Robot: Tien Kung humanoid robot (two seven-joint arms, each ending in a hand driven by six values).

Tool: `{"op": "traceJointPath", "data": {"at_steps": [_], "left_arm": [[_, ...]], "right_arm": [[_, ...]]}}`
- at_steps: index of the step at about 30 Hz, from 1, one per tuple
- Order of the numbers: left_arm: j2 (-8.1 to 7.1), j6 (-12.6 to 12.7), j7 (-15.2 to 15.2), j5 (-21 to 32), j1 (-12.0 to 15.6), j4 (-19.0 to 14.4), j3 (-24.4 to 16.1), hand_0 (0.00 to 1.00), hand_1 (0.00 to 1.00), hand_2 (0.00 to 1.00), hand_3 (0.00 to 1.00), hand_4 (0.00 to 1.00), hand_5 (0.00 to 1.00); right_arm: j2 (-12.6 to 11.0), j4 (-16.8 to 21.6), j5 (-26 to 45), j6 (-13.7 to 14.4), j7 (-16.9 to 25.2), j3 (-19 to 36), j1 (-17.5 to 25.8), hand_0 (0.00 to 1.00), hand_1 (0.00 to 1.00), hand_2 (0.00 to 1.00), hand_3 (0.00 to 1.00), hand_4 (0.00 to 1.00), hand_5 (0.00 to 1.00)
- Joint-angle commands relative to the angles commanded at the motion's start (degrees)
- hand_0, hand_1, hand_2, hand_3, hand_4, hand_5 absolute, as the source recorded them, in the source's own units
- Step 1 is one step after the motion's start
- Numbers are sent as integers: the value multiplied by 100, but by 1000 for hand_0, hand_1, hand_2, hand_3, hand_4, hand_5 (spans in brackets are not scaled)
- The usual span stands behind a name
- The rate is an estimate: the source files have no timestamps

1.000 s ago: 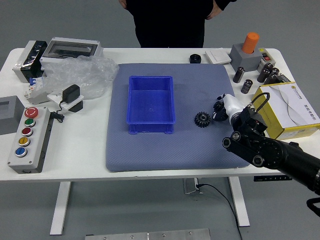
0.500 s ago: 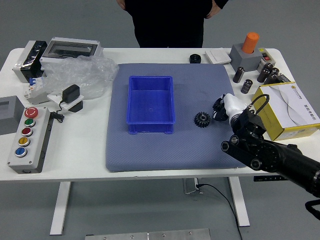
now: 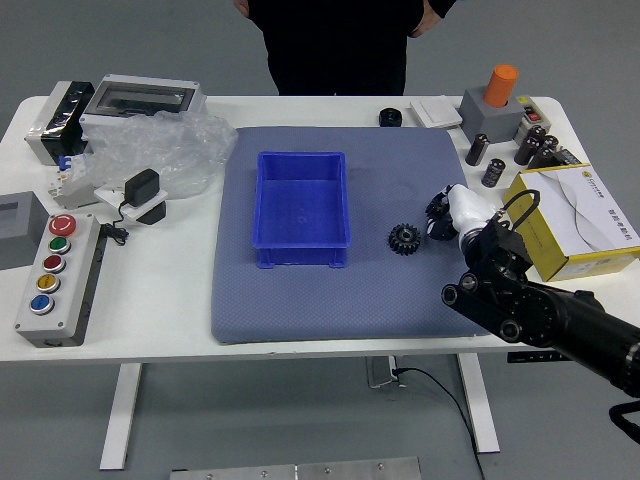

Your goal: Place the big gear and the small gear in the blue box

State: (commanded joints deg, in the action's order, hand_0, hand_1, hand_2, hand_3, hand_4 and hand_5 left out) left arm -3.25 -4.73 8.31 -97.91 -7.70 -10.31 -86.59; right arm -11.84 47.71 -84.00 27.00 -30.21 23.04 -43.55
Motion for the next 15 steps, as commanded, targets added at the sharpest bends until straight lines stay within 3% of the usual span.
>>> {"op": "traceJointPath", "data": {"at_steps": [9, 15], "left_arm": [[0, -9, 2, -1, 8, 0, -7, 755, 739, 765, 810, 612, 130], [-4, -10, 4, 7, 15, 0, -9, 755, 739, 765, 810, 611, 130]], "right_arm": [[-51, 247, -394, 138, -123, 442, 18, 549, 383, 421, 529, 473, 2], [-86, 633, -823, 212, -307, 777, 27, 545, 379, 416, 528, 474, 2]]}}
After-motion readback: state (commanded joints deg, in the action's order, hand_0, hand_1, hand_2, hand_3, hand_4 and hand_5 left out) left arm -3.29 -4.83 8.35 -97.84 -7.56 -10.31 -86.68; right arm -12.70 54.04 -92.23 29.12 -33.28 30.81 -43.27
